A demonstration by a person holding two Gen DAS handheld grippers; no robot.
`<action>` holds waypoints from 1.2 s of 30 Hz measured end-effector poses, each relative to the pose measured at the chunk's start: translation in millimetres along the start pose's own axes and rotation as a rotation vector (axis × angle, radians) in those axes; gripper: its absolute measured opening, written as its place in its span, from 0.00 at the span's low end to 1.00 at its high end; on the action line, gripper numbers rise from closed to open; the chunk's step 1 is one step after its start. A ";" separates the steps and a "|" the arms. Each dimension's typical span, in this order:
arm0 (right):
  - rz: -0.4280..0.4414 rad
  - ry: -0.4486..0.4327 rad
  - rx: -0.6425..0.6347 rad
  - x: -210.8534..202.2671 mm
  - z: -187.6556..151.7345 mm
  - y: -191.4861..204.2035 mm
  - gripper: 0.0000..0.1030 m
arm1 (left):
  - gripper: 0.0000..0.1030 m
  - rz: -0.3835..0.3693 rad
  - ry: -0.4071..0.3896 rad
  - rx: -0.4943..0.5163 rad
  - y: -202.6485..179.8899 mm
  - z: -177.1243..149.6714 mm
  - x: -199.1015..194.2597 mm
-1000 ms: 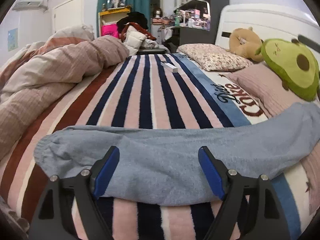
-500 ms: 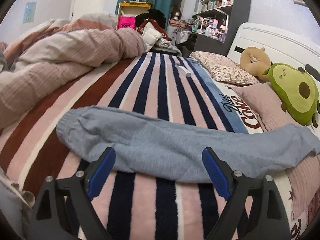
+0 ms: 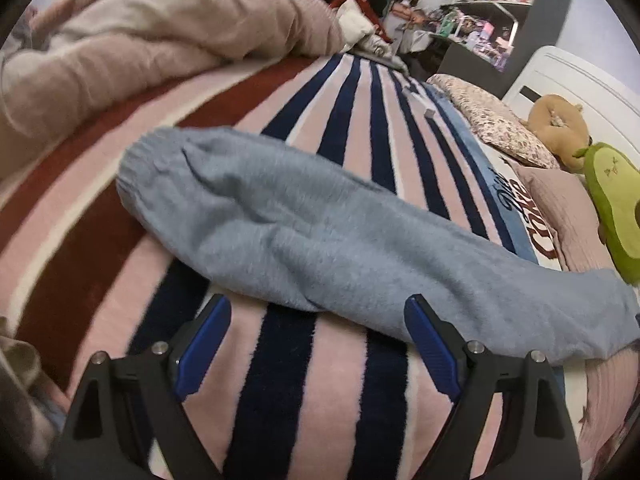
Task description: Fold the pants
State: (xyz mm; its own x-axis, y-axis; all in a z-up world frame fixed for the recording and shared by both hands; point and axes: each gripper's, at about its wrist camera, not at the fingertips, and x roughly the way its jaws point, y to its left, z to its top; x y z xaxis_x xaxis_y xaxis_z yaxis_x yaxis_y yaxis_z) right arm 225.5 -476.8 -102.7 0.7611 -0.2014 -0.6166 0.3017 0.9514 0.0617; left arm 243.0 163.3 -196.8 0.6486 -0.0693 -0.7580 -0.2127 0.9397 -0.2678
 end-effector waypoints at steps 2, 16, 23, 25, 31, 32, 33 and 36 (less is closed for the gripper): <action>0.005 -0.026 -0.004 -7.1 -0.4 -1.3 0.04 | 0.83 -0.001 0.014 -0.028 3.3 2.4 8.2; 0.008 -0.151 -0.076 -53.9 7.3 4.5 0.02 | 0.14 0.100 -0.089 -0.031 17.9 41.0 40.4; -0.005 -0.171 -0.064 -82.8 7.5 -14.8 0.01 | 0.11 0.049 -0.173 0.048 -4.9 23.1 -29.2; -0.008 -0.168 -0.056 -95.9 5.9 -25.4 0.01 | 0.11 0.026 -0.179 0.070 -12.0 9.1 -60.5; -0.036 -0.168 -0.037 -151.7 -7.8 -64.5 0.01 | 0.11 -0.037 -0.130 0.127 -21.2 -44.9 -124.0; -0.044 -0.162 -0.036 -161.0 -10.9 -71.3 0.01 | 0.11 -0.045 -0.117 0.132 -22.1 -56.1 -132.1; -0.051 -0.157 -0.039 -169.5 -14.3 -77.0 0.01 | 0.11 -0.049 -0.109 0.137 -23.9 -66.1 -138.4; -0.065 -0.140 -0.040 -187.8 -24.0 -90.2 0.01 | 0.11 -0.052 -0.084 0.146 -25.2 -92.2 -148.2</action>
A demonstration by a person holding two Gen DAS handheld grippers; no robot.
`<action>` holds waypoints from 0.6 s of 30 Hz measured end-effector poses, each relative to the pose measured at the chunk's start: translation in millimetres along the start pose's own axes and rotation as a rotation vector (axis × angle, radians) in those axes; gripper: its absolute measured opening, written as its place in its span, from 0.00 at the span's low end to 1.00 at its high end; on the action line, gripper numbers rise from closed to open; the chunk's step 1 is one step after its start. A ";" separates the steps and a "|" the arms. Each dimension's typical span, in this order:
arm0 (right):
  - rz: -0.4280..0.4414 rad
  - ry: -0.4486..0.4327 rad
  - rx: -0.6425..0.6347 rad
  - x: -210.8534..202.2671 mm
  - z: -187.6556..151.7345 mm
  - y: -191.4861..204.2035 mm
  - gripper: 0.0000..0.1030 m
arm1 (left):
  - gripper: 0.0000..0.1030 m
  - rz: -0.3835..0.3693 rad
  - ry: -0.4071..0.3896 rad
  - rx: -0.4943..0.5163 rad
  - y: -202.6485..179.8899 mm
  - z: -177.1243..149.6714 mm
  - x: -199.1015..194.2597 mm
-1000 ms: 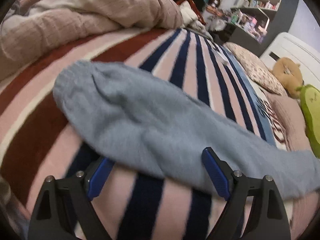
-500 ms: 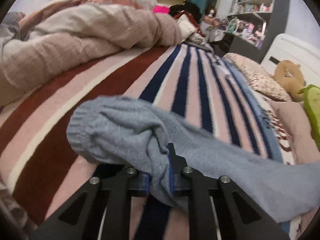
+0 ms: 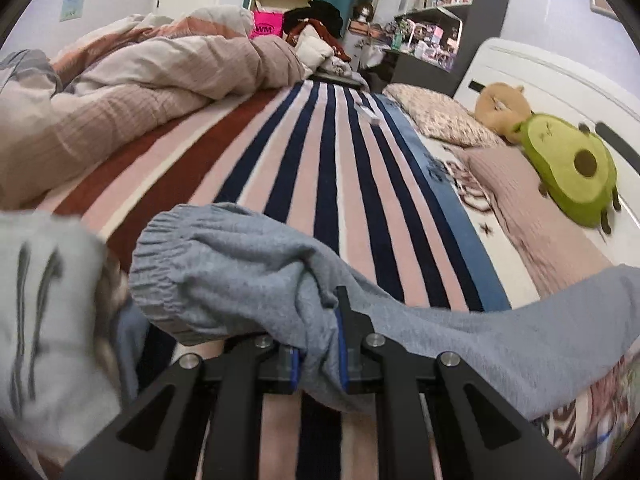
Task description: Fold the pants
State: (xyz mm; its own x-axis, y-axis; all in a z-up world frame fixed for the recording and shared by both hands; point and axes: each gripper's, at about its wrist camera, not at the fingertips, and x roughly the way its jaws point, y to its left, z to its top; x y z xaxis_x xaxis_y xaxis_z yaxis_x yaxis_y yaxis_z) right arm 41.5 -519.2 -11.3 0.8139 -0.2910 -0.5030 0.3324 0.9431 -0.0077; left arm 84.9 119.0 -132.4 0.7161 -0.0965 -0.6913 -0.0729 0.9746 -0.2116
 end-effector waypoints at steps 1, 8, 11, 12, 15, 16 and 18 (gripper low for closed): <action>-0.001 0.005 0.004 -5.3 -3.4 -4.5 0.01 | 0.11 -0.002 0.009 -0.001 -0.3 -6.9 -1.5; 0.015 0.057 -0.015 -10.1 -16.7 -2.0 0.01 | 0.22 0.012 0.090 -0.016 8.4 -37.6 11.5; 0.038 0.031 -0.044 -22.3 -10.7 12.8 0.01 | 0.45 0.019 0.083 -0.009 10.7 -41.1 4.0; 0.052 0.020 -0.060 -28.3 -7.5 21.3 0.01 | 0.52 0.012 0.071 -0.010 12.2 -41.4 -1.6; 0.098 -0.007 -0.102 -45.4 0.8 48.9 0.01 | 0.60 0.001 0.041 -0.012 17.8 -44.6 -20.1; 0.116 -0.014 -0.118 -50.4 3.2 58.9 0.01 | 0.61 0.002 0.030 -0.014 20.1 -45.3 -26.1; 0.157 -0.029 -0.156 -60.9 6.4 84.1 0.01 | 0.62 -0.014 0.014 -0.022 25.7 -45.2 -38.7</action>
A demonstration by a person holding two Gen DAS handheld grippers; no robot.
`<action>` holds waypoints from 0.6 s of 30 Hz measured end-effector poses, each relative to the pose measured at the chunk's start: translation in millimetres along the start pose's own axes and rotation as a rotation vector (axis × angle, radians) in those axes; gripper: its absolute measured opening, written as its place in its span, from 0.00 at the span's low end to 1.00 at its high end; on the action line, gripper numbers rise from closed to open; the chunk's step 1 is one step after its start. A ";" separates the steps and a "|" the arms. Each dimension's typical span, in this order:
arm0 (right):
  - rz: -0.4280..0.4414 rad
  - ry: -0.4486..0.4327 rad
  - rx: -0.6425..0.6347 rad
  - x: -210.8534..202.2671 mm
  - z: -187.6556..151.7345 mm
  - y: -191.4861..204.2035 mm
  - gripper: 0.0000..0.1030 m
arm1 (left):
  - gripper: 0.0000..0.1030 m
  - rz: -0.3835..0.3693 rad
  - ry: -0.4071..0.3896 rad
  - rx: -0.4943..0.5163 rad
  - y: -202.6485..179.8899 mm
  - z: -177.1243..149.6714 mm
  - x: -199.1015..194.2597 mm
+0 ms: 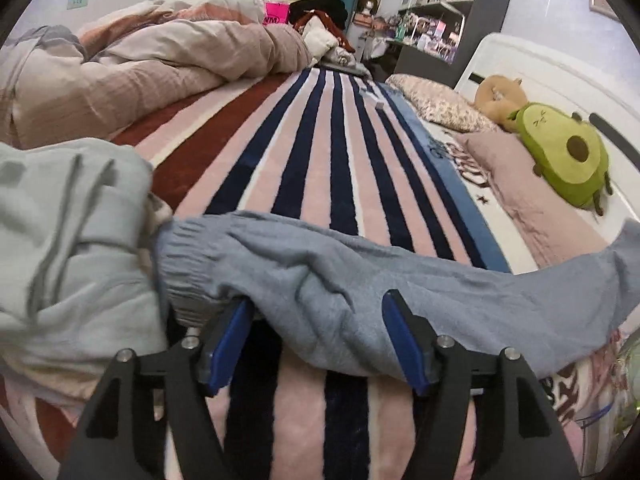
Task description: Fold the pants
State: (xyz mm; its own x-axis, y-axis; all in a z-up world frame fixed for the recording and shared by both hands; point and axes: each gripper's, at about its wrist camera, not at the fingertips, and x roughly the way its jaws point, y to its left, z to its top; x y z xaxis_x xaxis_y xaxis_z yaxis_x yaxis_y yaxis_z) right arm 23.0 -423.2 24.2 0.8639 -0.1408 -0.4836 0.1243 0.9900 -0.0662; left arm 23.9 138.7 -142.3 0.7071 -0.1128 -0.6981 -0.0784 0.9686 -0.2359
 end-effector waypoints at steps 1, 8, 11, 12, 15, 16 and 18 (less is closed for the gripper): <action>0.026 -0.005 -0.021 -2.3 3.1 14.8 0.01 | 0.63 -0.001 -0.016 0.000 2.8 -0.7 -7.9; 0.218 0.032 -0.122 16.0 -2.9 112.5 0.01 | 0.70 -0.032 -0.085 0.006 15.5 -0.6 -33.9; 0.306 0.092 -0.156 34.7 -24.7 154.6 0.01 | 0.70 -0.070 -0.092 0.024 13.0 -2.1 -35.4; 0.335 0.114 -0.166 41.5 -34.3 169.6 0.01 | 0.70 -0.085 -0.092 0.027 12.7 -2.8 -35.1; 0.400 0.189 -0.193 62.5 -62.4 201.8 0.01 | 0.70 -0.103 -0.087 0.042 8.1 -4.3 -32.5; 0.417 0.215 -0.195 69.7 -72.0 211.5 0.01 | 0.70 -0.107 -0.087 0.052 7.0 -4.9 -31.6; 0.427 0.243 -0.208 78.2 -83.8 223.5 0.01 | 0.70 -0.117 -0.084 0.060 5.5 -5.1 -29.5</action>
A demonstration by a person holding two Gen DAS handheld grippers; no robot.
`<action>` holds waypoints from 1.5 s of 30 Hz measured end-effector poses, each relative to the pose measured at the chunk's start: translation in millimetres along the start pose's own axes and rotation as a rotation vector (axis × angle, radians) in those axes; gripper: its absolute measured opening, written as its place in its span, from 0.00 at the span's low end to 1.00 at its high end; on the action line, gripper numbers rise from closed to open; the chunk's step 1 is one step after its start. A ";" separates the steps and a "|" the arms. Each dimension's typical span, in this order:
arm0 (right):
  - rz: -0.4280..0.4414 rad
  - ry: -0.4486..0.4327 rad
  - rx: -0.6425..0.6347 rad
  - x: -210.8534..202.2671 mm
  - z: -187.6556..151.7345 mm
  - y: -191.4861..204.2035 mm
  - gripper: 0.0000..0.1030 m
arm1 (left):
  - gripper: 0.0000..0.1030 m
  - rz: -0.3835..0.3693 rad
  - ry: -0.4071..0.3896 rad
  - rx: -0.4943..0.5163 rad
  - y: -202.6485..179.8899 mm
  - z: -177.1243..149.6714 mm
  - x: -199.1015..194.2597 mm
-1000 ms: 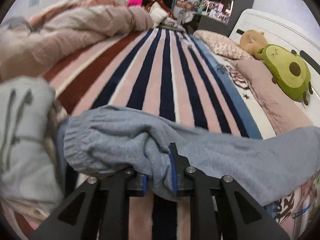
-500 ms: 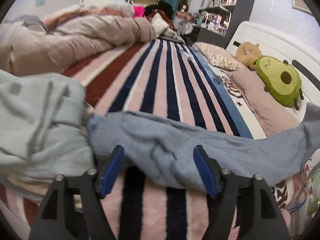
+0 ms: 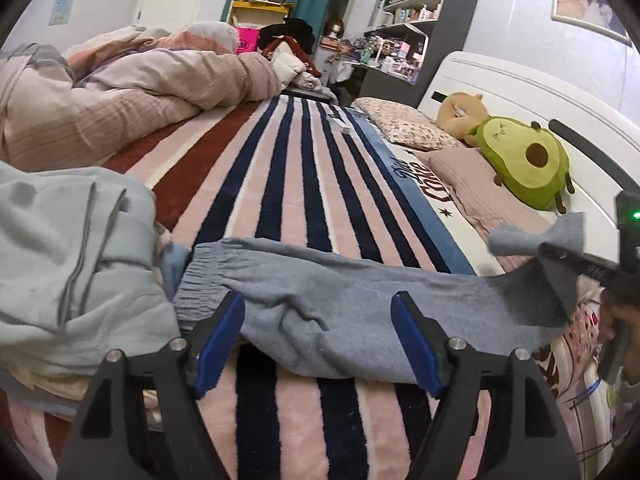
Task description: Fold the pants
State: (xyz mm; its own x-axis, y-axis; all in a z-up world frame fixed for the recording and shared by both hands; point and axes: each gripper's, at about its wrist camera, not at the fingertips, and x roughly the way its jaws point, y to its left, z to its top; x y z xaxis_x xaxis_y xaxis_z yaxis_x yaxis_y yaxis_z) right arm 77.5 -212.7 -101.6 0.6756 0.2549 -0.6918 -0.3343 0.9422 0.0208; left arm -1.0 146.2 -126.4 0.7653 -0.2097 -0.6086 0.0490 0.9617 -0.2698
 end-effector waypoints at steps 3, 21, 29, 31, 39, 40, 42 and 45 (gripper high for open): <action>0.011 0.008 -0.011 11.2 -3.6 11.4 0.01 | 0.70 -0.008 0.009 0.002 -1.2 -0.5 5.1; 0.105 0.205 -0.232 39.9 -77.4 41.6 0.12 | 0.70 0.061 0.041 -0.016 14.5 -4.1 13.0; 0.238 0.154 -0.170 19.0 -86.7 34.4 0.18 | 0.74 -0.084 0.044 0.079 -37.0 9.1 15.0; 0.280 0.140 -0.132 8.5 -86.7 27.5 0.19 | 0.76 -0.138 0.067 0.110 -55.1 13.7 21.7; 0.088 -0.062 -0.015 -64.0 -84.7 -27.0 0.37 | 0.77 -0.294 0.217 0.175 -131.2 17.1 75.4; 0.015 -0.089 0.002 -72.5 -87.4 -38.9 0.41 | 0.77 -0.293 0.237 0.172 -137.3 15.5 83.3; -0.035 -0.112 0.035 -81.4 -92.9 -55.6 0.47 | 0.77 -0.306 0.283 0.160 -149.6 10.4 100.2; -0.053 -0.116 0.107 -87.8 -106.8 -82.1 0.48 | 0.76 -0.303 0.345 0.142 -161.4 0.6 123.9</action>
State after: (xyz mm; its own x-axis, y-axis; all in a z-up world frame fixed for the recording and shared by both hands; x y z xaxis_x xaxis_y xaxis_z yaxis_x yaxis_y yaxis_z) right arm -24.6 -335.7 -119.6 0.7637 0.2216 -0.6063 -0.2287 0.9712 0.0670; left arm 86.2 -34.9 -157.8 0.4465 -0.5079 -0.7367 0.3430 0.8576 -0.3833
